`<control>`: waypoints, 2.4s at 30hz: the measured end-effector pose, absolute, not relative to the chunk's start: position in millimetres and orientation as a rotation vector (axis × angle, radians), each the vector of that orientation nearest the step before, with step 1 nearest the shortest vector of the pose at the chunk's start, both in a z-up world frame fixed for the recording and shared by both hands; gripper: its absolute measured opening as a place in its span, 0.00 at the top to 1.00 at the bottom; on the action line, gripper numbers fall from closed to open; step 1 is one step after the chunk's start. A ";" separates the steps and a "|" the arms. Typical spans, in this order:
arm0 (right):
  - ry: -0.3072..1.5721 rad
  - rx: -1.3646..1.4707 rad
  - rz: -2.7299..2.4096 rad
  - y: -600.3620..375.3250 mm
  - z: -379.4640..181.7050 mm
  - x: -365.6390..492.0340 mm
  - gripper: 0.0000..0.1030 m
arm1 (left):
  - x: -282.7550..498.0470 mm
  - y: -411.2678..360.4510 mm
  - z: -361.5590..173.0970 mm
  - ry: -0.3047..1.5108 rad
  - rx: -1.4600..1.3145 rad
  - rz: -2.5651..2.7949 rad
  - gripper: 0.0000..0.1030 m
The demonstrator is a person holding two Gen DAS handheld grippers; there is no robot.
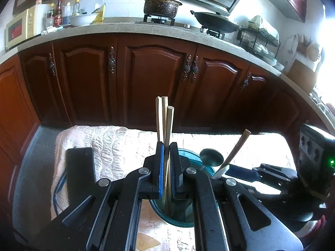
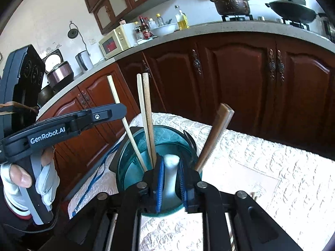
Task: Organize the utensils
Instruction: 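Open both tools and withdraw them from the cup, then grasp a wooden chopstick with the right tool while the left tool grasps another chopstick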
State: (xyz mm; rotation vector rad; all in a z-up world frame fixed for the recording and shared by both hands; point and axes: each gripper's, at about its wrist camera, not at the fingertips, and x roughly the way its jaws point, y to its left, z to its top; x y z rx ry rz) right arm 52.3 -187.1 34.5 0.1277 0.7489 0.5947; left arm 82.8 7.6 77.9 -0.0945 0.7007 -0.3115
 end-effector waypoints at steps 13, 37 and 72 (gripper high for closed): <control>0.710 0.180 0.573 -209.6 47.2 23.7 0.67 | 67.0 16.1 91.4 0.682 -0.136 -0.311 0.73; 0.840 0.205 0.326 -275.8 12.9 -33.5 0.66 | -8.9 -36.2 64.1 0.662 -0.018 -0.318 0.66; 1.045 0.340 0.051 -355.8 -69.2 7.3 0.82 | -20.3 -81.6 5.5 0.839 0.002 -0.421 0.66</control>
